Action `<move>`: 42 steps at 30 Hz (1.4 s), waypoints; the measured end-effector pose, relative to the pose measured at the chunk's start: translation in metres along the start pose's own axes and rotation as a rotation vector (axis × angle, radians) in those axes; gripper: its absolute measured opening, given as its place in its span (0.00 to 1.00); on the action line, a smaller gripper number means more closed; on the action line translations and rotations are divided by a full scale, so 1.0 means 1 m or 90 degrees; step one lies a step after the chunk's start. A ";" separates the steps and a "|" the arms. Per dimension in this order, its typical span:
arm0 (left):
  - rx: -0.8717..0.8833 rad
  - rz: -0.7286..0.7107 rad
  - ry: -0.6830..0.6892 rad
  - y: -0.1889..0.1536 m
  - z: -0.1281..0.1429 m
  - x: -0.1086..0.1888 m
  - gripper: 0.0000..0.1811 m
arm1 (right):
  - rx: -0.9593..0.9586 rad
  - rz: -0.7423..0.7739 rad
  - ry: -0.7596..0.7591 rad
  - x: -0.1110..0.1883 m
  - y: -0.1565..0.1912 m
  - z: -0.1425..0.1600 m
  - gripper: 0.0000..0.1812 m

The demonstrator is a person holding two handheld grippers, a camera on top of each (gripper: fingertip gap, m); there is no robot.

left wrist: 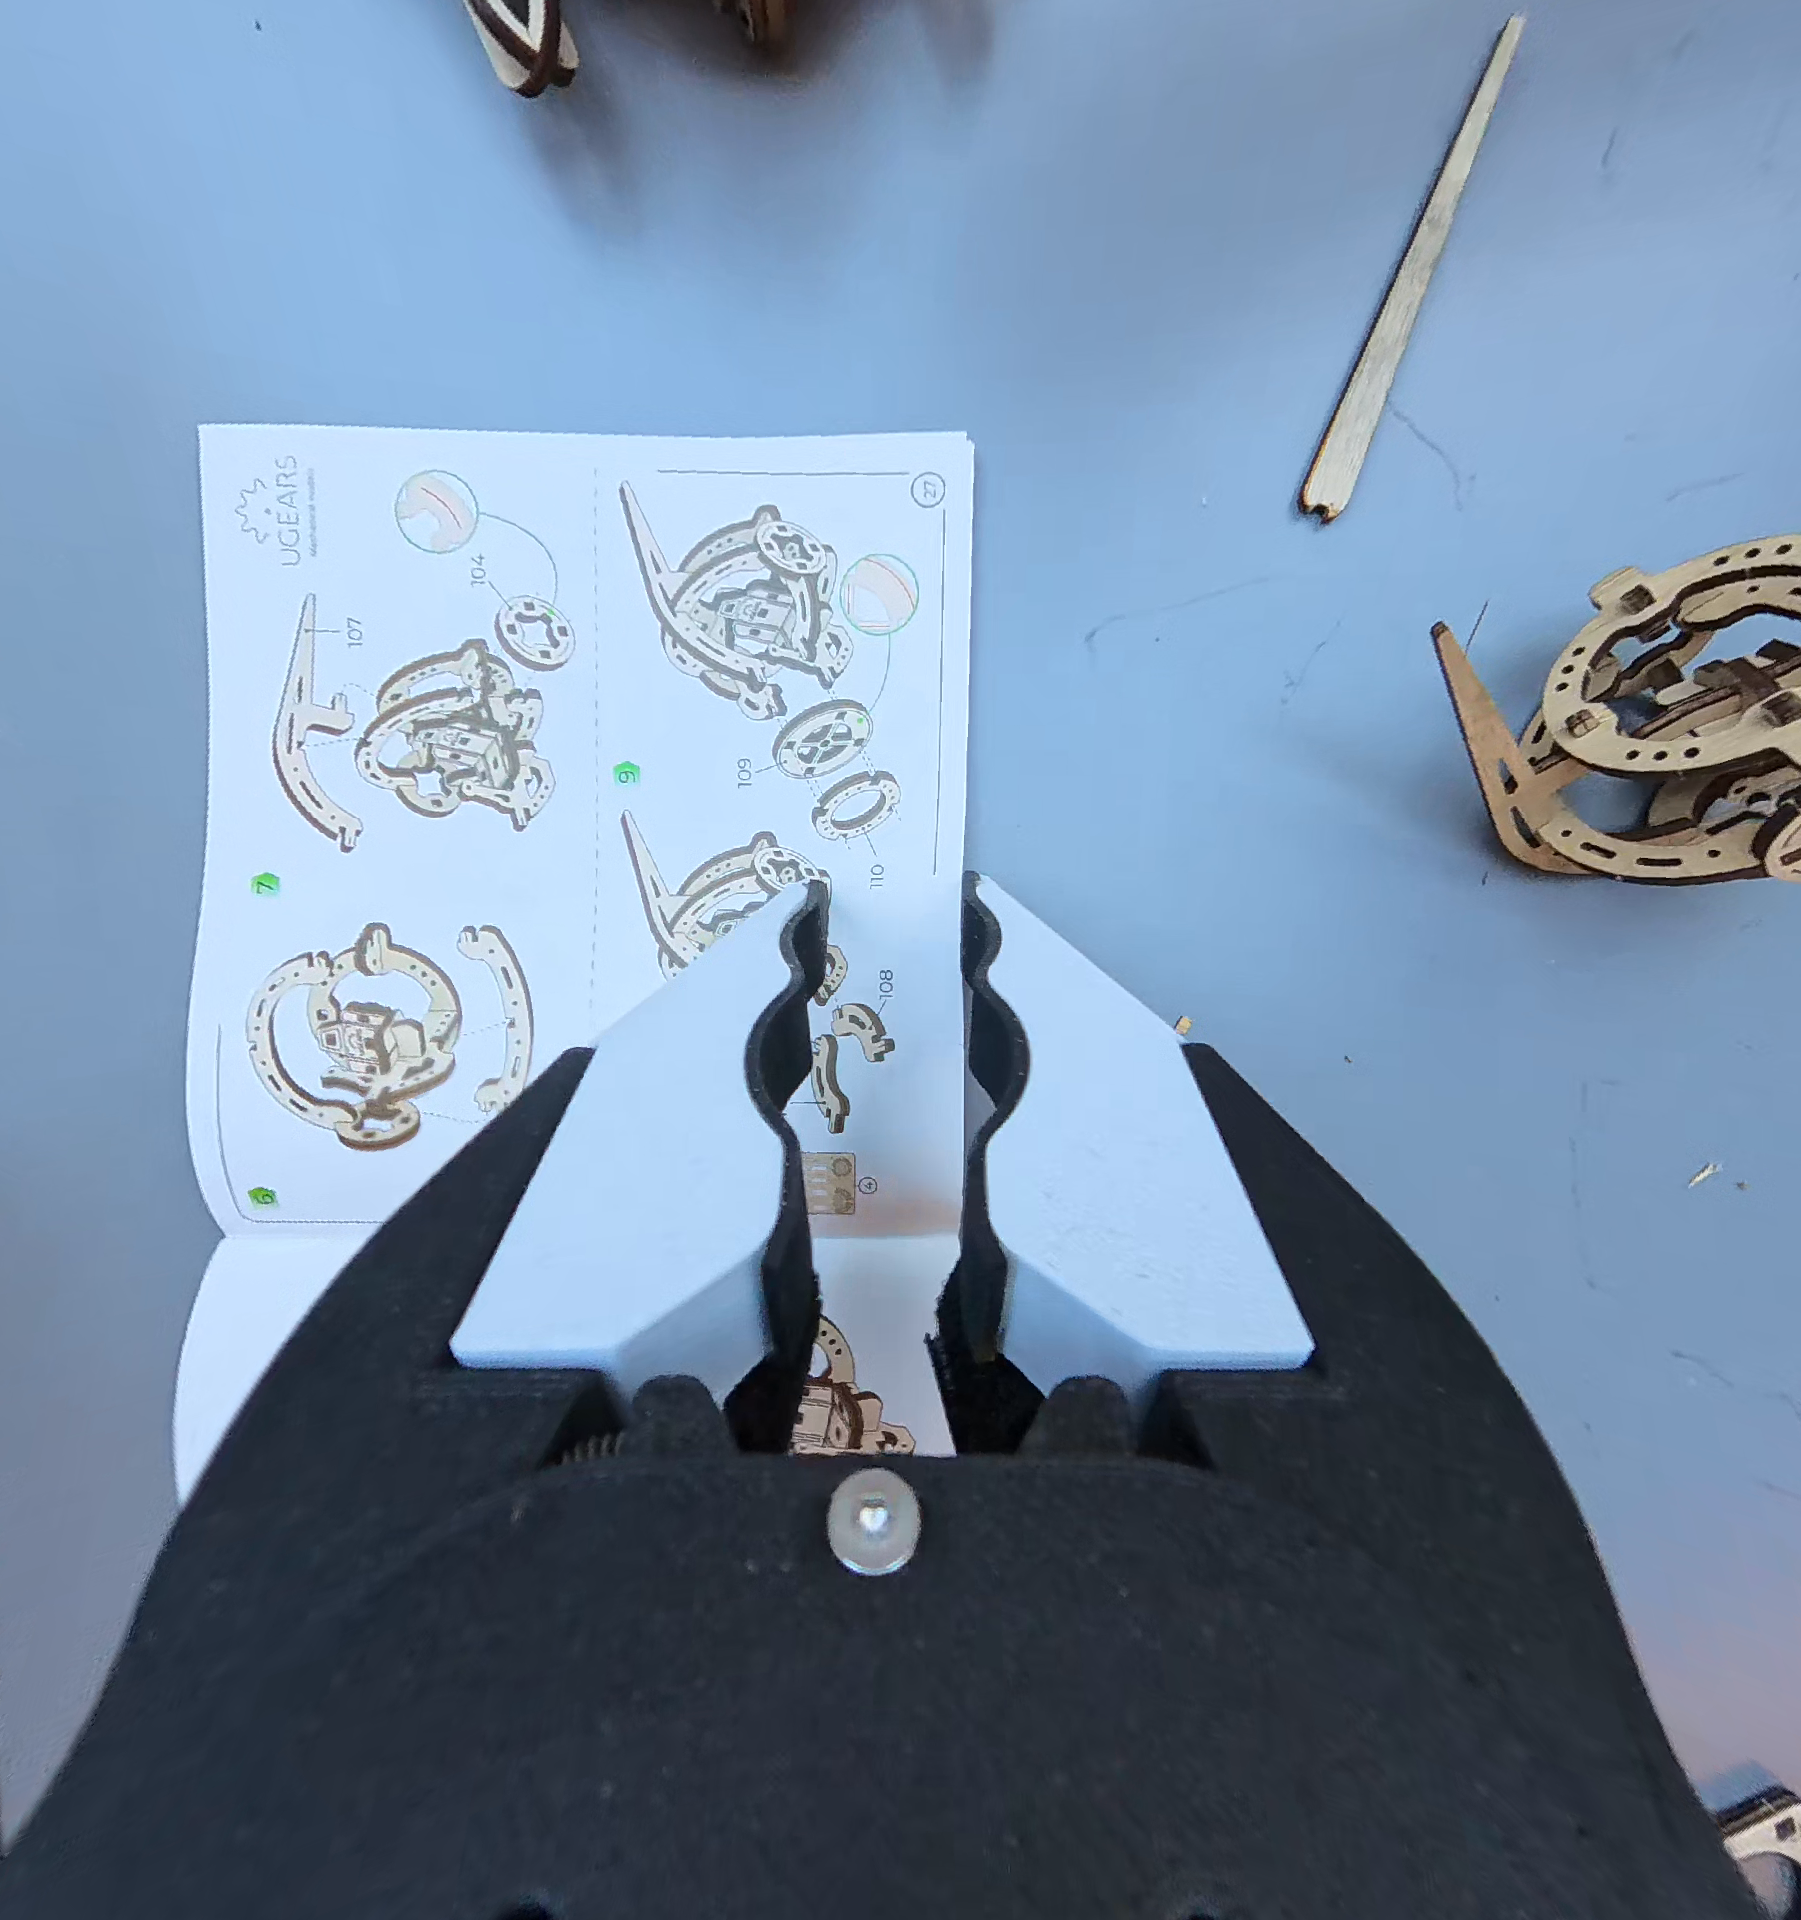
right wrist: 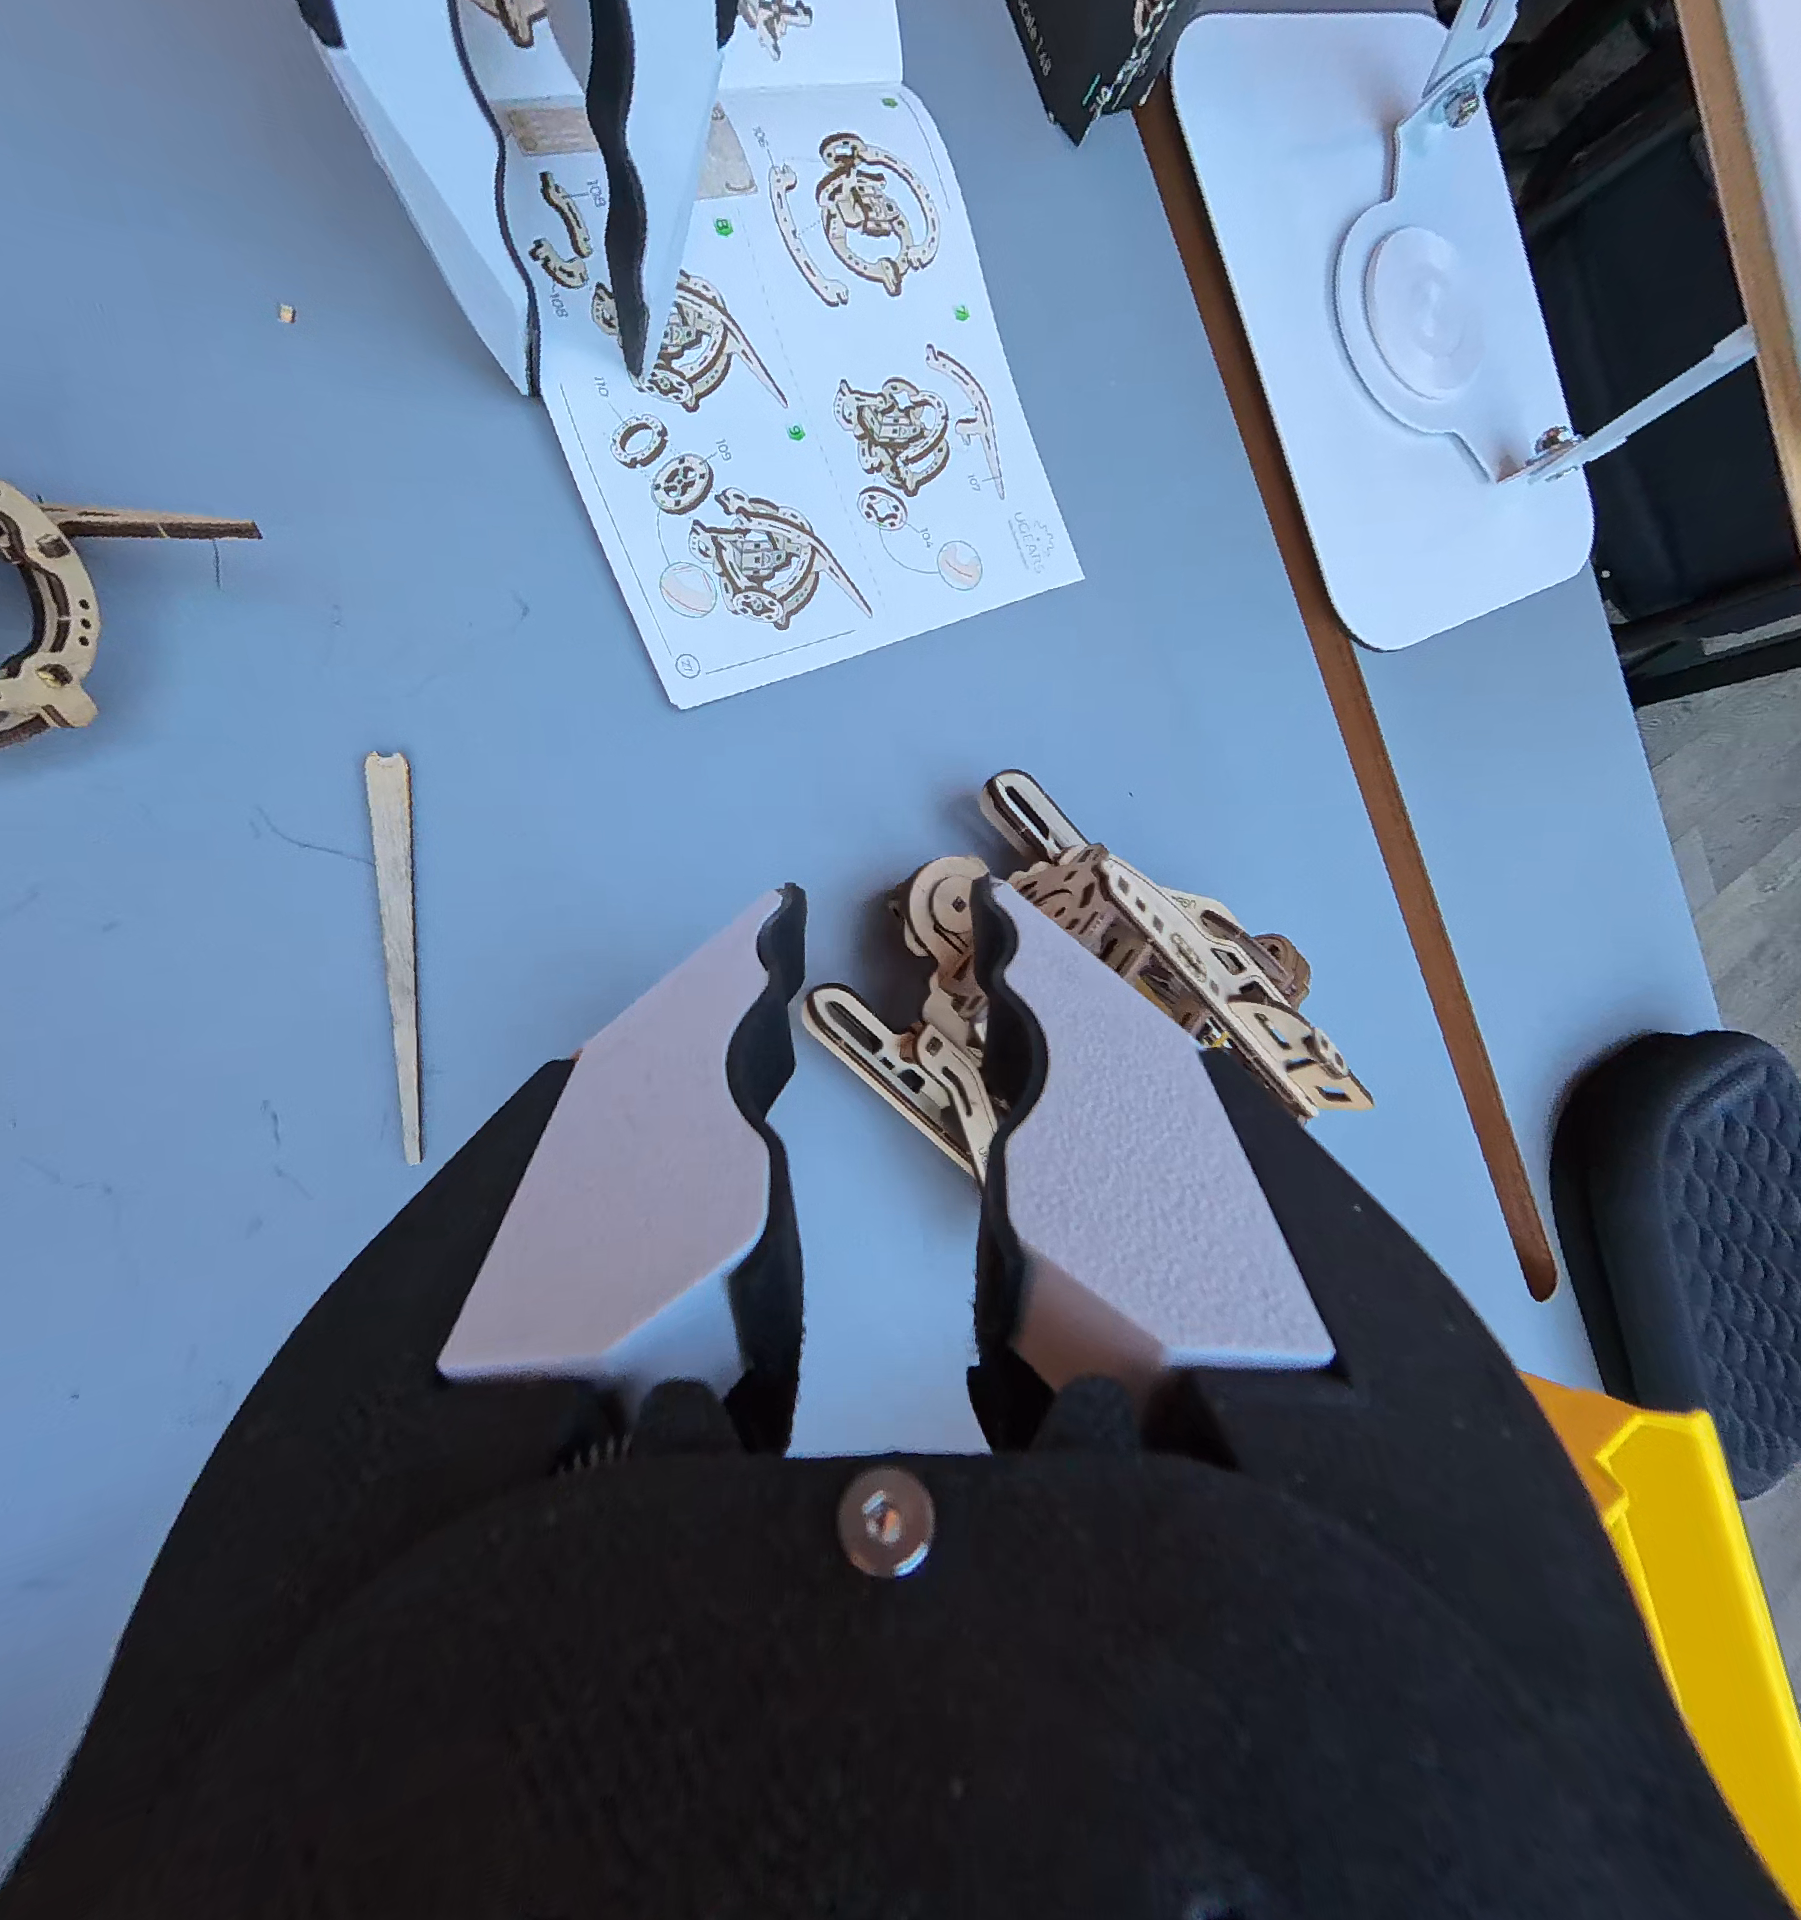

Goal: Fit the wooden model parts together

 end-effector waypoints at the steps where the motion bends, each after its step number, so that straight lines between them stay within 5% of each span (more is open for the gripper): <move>1: 0.007 0.005 -0.001 0.000 0.000 0.000 0.13 | 0.003 -0.001 0.003 -0.001 0.001 0.000 0.17; 42: 0.038 0.029 -0.036 0.000 0.001 0.002 0.12 | 0.043 -0.056 0.033 -0.034 0.029 -0.008 0.17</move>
Point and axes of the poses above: each gripper's, where its closed fingertips meet, x back along the fingers, z out of its underside, y = z × x across the jaws, the point moved 2 cm from there along x, back along the fingers, and after that the axes turned 4 degrees about x, right-handed, at the moved point
